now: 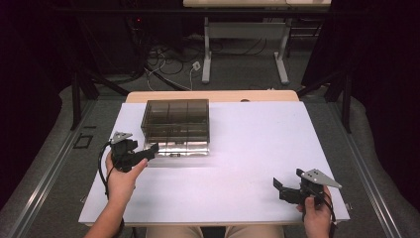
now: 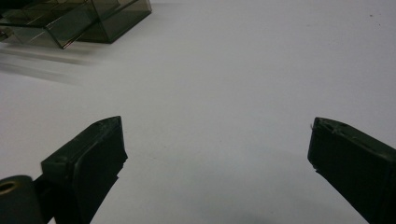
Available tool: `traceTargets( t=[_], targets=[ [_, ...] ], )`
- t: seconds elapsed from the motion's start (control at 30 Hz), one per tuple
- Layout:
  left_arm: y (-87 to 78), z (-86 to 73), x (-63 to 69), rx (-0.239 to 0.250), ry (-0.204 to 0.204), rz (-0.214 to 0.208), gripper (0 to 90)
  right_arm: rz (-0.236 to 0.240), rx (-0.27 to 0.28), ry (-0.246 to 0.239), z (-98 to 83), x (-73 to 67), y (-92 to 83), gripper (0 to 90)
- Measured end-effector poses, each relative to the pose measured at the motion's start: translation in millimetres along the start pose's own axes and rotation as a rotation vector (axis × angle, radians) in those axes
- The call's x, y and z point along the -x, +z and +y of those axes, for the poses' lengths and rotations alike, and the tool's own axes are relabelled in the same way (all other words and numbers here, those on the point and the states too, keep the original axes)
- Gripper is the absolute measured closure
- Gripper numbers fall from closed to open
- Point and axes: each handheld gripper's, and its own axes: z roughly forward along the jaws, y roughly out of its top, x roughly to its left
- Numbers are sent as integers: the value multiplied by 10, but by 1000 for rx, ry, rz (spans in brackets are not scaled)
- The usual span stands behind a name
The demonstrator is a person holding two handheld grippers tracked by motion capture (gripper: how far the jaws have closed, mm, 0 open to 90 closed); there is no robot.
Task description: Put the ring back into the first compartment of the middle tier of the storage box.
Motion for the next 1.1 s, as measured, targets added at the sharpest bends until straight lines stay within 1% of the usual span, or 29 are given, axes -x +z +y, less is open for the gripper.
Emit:
traceTargets(
  t=[0.03,0.1,0.2,0.27,0.3,0.37,0.43,0.57,0.63,0.7,0.83,1.03,1.1],
  targets=[
    [-22,0,-3,-4,2,-2,129,0,0,-3,0,0,-2,35],
    [-72,-7,-6,4,10,-2,111,0,0,-6,0,0,0,35],
    [-146,-21,-6,15,25,1,74,3,3,0,2,1,-1,35],
    [-189,-36,-6,18,33,4,34,-4,0,3,3,-1,-10,35],
    [-210,-46,-6,24,34,1,30,-4,0,-5,3,4,-11,35],
    [-250,-69,-6,27,36,-2,20,-3,3,-3,2,1,-12,35],
    [-293,-92,-6,29,48,-7,4,-3,13,-1,2,-1,-10,35],
    [-371,-141,-7,48,76,-11,4,-5,16,3,2,-3,-13,35],
    [-411,-169,-16,54,81,-18,4,-4,15,0,4,3,-15,35],
    [-446,-196,-29,60,77,-24,4,-5,9,-1,4,4,-20,35],
    [-504,-253,-61,70,71,-35,4,-5,15,0,4,3,-17,35],
    [-593,-360,-136,99,33,-51,4,-2,16,5,5,1,-25,35],
    [-619,-399,-161,104,37,-52,4,0,16,5,5,2,-23,35]
  ],
)
